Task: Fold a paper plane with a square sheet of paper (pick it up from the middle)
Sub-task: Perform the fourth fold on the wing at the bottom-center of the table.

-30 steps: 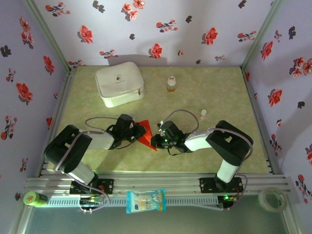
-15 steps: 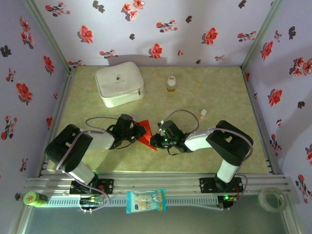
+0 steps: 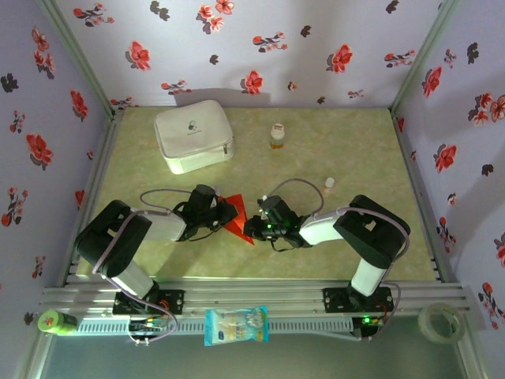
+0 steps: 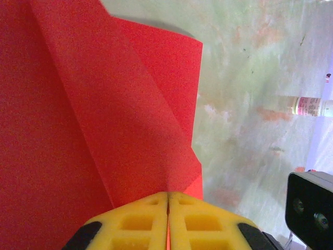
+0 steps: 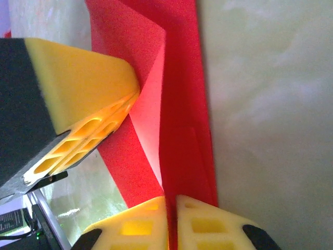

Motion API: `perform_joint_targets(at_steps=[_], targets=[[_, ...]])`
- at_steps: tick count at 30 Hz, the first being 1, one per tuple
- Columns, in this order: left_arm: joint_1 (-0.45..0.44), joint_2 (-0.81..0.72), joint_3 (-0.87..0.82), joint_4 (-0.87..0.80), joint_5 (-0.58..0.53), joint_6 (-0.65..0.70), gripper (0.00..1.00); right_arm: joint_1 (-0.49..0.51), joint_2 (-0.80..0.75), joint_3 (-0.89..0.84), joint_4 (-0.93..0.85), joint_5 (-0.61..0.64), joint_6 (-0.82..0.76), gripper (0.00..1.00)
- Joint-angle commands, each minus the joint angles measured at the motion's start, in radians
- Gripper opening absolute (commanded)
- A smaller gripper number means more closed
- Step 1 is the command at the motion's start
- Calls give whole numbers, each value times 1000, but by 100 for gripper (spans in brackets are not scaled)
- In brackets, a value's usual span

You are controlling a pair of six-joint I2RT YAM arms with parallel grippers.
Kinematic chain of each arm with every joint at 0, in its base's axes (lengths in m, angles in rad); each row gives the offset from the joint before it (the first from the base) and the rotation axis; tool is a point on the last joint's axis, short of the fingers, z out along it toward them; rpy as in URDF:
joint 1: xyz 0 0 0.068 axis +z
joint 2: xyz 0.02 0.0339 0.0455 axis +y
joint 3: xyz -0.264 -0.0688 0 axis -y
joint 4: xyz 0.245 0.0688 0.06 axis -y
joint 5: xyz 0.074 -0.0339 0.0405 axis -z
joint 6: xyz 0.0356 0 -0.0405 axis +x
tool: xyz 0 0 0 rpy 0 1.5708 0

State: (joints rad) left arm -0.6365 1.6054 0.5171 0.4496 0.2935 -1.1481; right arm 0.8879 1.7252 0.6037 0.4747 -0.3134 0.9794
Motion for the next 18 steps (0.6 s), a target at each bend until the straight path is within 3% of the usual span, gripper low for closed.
perform_joint_targets(at_steps=[1,12,18], targets=[[8,10,23,12,17,26,10,-3,12,-35,-23,27,24,9],[8,-35,-5,40,-22,31,23,-4,35,-56,2,49,84,4],[8,-65,-21,1,-65,27,24,-3,49,-64,27,58,110,4]])
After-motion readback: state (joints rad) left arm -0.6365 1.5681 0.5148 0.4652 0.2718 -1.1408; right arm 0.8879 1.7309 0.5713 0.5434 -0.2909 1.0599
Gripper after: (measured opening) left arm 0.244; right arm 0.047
